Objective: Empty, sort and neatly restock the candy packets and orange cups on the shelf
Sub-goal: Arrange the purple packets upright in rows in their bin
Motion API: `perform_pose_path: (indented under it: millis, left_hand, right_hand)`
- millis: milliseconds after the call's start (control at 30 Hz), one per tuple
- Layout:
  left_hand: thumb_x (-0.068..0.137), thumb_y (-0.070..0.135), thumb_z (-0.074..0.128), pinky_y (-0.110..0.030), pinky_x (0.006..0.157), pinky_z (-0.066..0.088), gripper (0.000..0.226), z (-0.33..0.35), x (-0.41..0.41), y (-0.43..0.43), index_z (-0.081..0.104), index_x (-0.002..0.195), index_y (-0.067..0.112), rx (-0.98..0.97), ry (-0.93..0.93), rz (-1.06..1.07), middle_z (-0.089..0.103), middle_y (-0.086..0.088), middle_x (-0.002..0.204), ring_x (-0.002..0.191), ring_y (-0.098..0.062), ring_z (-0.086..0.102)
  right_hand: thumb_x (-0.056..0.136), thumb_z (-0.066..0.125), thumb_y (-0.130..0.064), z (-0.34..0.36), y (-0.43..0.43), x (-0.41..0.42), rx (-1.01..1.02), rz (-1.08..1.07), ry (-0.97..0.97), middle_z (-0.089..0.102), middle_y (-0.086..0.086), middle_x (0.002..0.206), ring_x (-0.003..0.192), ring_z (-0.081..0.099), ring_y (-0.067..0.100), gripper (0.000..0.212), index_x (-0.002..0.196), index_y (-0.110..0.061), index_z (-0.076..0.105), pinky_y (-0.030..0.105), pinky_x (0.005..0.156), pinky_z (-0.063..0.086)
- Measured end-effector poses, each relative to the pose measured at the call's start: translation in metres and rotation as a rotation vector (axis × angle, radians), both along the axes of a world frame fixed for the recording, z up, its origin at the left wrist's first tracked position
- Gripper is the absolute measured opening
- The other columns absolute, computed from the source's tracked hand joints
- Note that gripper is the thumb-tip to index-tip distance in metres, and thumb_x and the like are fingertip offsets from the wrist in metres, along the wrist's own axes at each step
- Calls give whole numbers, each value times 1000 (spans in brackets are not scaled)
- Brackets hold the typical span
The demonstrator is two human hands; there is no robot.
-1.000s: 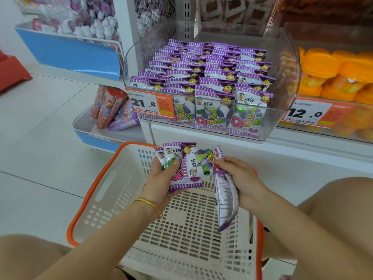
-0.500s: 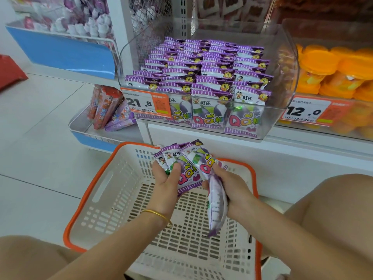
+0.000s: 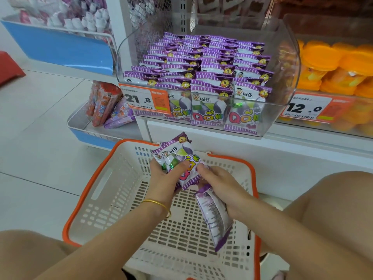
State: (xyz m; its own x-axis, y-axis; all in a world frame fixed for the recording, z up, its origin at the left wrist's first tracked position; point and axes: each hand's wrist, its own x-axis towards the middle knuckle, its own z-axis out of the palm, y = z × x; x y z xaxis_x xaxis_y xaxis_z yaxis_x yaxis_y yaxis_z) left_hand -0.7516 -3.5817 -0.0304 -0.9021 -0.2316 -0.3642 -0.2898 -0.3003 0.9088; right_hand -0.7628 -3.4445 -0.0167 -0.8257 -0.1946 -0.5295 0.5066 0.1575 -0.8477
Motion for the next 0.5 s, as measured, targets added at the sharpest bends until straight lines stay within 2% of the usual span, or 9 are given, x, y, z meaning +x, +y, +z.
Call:
perform_pose_path:
  millis: [67, 133, 167, 233, 300, 367, 433, 500]
  left_hand:
    - [83, 14, 69, -36, 66, 58, 42, 3, -3, -5, 44, 116, 22, -4, -38, 8, 68, -2, 97, 69, -11, 70]
    - [83, 13, 69, -34, 63, 58, 41, 5, -5, -11, 46, 116, 21, -34, -87, -11, 67, -4, 98, 69, -13, 69]
    - [82, 14, 70, -37, 64, 59, 44, 4, -5, -13, 46, 118, 19, -36, -133, -33, 67, -7, 103, 75, -16, 69]
    - [78, 16, 74, -42, 62, 59, 52, 0, -1, -14, 46, 122, 16, -16, -266, -96, 63, -12, 111, 88, -26, 67]
    - [74, 17, 78, -41, 58, 58, 57, -3, 7, -8, 48, 123, 15, 54, -411, -197, 62, -15, 116, 91, -32, 67]
    - [74, 16, 77, -41, 55, 57, 55, -4, 16, 1, 52, 123, 11, 187, -515, -288, 64, -18, 115, 86, -35, 68]
    - [72, 19, 75, -43, 54, 58, 49, -2, 23, 9, 58, 117, 7, 328, -555, -333, 68, -19, 108, 79, -32, 70]
    - [71, 27, 70, -43, 59, 59, 42, 2, 22, 13, 65, 107, 6, 426, -497, -329, 71, -16, 99, 76, -29, 71]
  right_hand:
    - [89, 57, -49, 6, 10, -11, -1, -84, -163, 67, 5, 81, 70, 63, 21, 35, 89, -15, 62, 33, 76, 51]
    - [87, 64, -31, 16, 21, -23, -116, -263, -155, 63, 4, 63, 60, 61, 21, 20, 79, -13, 60, 31, 69, 50]
    - [85, 64, -19, 20, 26, -28, -169, -363, -63, 60, 2, 59, 57, 59, 19, 12, 76, -13, 58, 27, 64, 50]
    - [83, 56, 2, 25, 31, -33, -151, -485, 263, 53, -3, 62, 55, 54, 9, 19, 74, -15, 55, 20, 55, 45]
    - [86, 48, 9, 29, 29, -28, -5, -466, 682, 47, -4, 65, 56, 45, 2, 28, 82, -18, 53, 18, 55, 39]
    - [93, 45, 5, 28, 23, -21, 72, -371, 979, 44, 0, 66, 57, 40, 5, 24, 95, -19, 48, 19, 55, 36]
    - [95, 44, -2, 24, 16, -14, 111, -297, 1088, 45, 5, 67, 58, 41, 12, 22, 104, -23, 45, 22, 56, 36]
    - [95, 47, -9, 18, 10, -8, 134, -188, 1092, 48, 4, 70, 63, 45, 12, 20, 107, -25, 44, 18, 62, 38]
